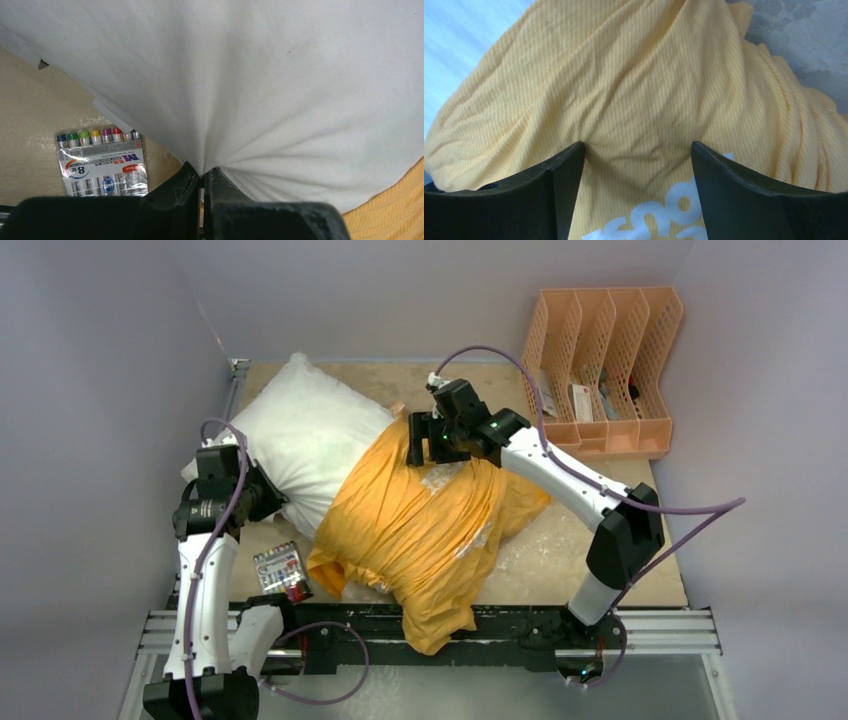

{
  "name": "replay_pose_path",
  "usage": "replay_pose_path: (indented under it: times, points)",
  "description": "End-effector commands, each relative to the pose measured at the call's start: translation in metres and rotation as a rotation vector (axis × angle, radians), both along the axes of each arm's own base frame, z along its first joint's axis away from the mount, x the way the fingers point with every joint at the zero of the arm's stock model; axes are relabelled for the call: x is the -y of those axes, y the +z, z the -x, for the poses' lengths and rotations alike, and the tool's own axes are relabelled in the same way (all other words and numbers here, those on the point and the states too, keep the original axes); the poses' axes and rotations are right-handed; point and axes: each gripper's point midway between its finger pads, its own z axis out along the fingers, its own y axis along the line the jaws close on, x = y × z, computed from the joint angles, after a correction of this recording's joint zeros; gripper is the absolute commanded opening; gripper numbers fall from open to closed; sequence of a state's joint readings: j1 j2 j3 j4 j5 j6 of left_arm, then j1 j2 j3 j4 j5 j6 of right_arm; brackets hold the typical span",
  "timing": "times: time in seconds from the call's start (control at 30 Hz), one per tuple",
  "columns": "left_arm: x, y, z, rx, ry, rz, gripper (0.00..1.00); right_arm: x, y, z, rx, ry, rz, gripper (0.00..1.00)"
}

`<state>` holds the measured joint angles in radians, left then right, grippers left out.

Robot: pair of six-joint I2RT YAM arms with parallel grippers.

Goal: Remove the pillowcase from the pillow
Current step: Remove the pillow from the pillowcase.

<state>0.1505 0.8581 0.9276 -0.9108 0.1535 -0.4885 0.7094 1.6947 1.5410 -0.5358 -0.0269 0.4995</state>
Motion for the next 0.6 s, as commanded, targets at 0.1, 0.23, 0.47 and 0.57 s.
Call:
replay_pose_path:
  times: [0.1,0.23,0.47,0.57]
  points:
    - [0.004,0.015,-0.008,0.084,-0.006,0.031,0.0,-0.012,0.055,-0.002,0.086,0.047,-0.132,0.81]
    - [0.005,0.014,-0.009,0.082,-0.004,0.034,0.0,-0.033,0.065,-0.007,0.096,0.067,-0.176,0.83]
    - [-0.002,0.015,-0.01,0.088,0.037,0.013,0.0,-0.037,-0.021,-0.006,-0.038,0.094,0.044,0.46]
    - [-0.015,0.015,-0.006,0.076,0.097,-0.038,0.0,-0.008,-0.045,0.013,-0.06,0.045,0.075,0.25]
